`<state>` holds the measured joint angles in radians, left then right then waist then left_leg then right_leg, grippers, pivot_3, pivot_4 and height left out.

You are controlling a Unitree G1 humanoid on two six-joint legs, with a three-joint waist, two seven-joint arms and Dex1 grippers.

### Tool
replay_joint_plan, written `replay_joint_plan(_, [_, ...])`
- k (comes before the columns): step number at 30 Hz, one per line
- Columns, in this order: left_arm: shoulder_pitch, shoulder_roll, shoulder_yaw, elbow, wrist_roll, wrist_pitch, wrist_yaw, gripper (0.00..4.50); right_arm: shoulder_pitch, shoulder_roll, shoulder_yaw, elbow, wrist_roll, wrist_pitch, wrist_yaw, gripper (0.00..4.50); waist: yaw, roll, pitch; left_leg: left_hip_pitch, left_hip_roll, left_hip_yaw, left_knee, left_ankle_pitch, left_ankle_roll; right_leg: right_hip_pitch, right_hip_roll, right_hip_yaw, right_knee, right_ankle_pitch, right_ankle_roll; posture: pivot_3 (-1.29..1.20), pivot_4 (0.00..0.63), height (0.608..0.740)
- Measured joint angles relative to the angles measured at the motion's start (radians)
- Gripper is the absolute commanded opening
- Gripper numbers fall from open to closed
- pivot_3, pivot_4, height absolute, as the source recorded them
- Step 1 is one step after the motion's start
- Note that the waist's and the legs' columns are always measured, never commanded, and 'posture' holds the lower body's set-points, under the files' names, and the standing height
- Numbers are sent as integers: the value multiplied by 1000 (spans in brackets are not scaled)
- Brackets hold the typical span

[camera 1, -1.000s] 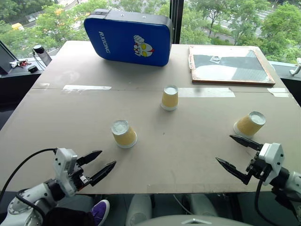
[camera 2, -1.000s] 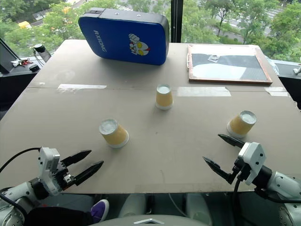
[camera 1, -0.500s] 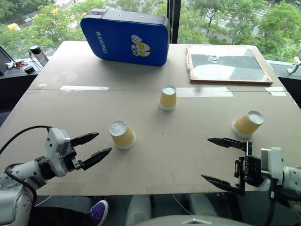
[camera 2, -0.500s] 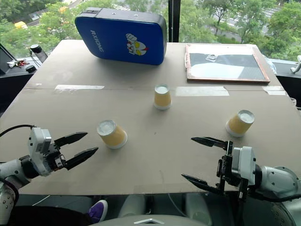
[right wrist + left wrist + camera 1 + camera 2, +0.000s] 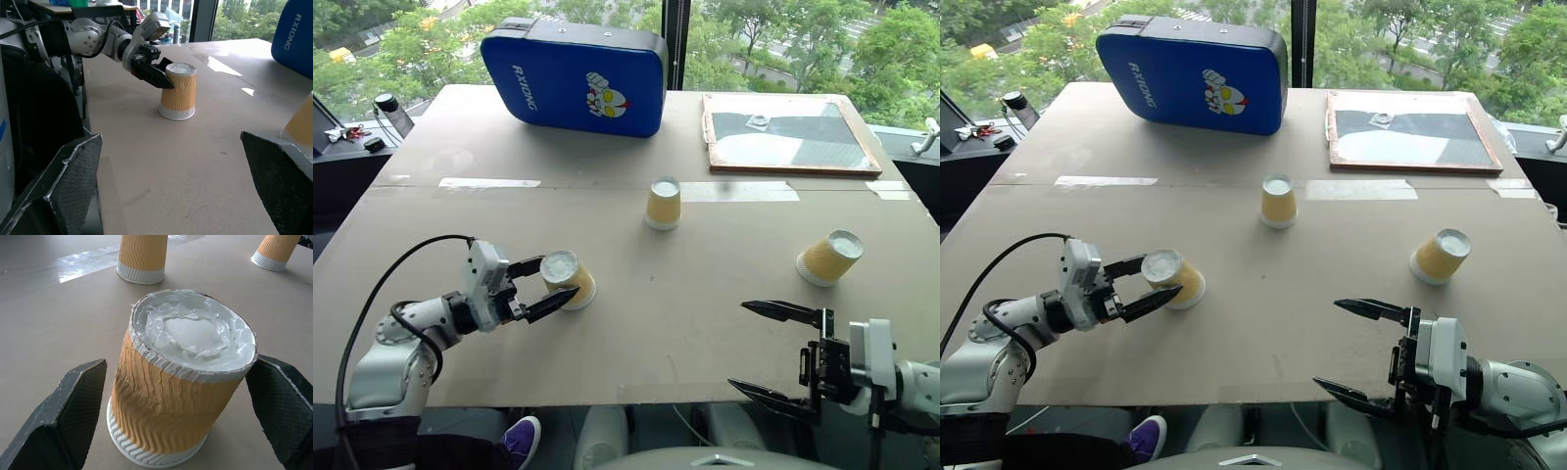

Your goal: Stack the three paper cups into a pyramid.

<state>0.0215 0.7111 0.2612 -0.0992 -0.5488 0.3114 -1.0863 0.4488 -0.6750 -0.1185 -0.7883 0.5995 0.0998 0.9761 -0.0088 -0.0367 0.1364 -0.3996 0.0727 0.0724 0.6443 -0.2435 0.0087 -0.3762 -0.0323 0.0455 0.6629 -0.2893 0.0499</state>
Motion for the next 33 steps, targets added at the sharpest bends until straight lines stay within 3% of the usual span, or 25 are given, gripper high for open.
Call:
replay_joint_plan(2, [-27, -7, -6, 19, 2, -10, -2, 2717, 7, 0, 0, -13, -5, -1, -7, 4500, -1, 0, 0, 0, 0, 0, 0, 0, 0, 0, 0, 0, 0, 0, 0, 0, 150, 740])
replay_joint_plan(4, [-45, -7, -8, 30, 5, -15, -4, 2274, 12, 0, 0, -23, -6, -1, -16, 4500, -2, 0, 0, 0, 0, 0, 0, 0, 0, 0, 0, 0, 0, 0, 0, 0, 150, 740])
replay_joint_plan(12, [-124, -3, -59, 39, 8, 12, -23, 2274, 42, 0, 0, -36, -13, -1, -44, 4500, 4, 0, 0, -1, 0, 0, 1, 0, 0, 0, 0, 0, 0, 0, 0, 0, 150, 740])
replay_joint_plan(16, [-238, -18, -157, 30, 21, 78, -15, 2274, 47, 7, -4, -41, -25, 0, -69, 4500, 12, 0, 0, -2, -1, 1, 3, 0, 0, 0, 1, -1, 0, 0, 0, 0, 150, 740])
replay_joint_plan(19, [-396, -105, -279, 34, 57, 127, 20, 2274, 59, 21, -13, -41, -47, -3, -97, 4500, 26, 0, 0, -5, -1, -1, 6, 0, 0, 0, 2, -2, 0, 0, 1, 0, 150, 740])
replay_joint_plan(24, [-524, -212, -390, 69, 106, 141, 48, 2274, 123, 67, -50, -20, -77, -28, -133, 4500, 23, 1, 0, -8, -1, -2, 7, 0, 0, -1, 4, -2, 0, 0, 1, 0, 150, 740])
replay_joint_plan(33, [-632, -380, -519, 236, 223, 48, 56, 2274, 304, 149, -149, 25, -126, -116, -139, 4500, 22, 2, 0, -11, -1, -4, 9, 0, 0, -2, 5, -4, 0, 0, 1, 0, 150, 740])
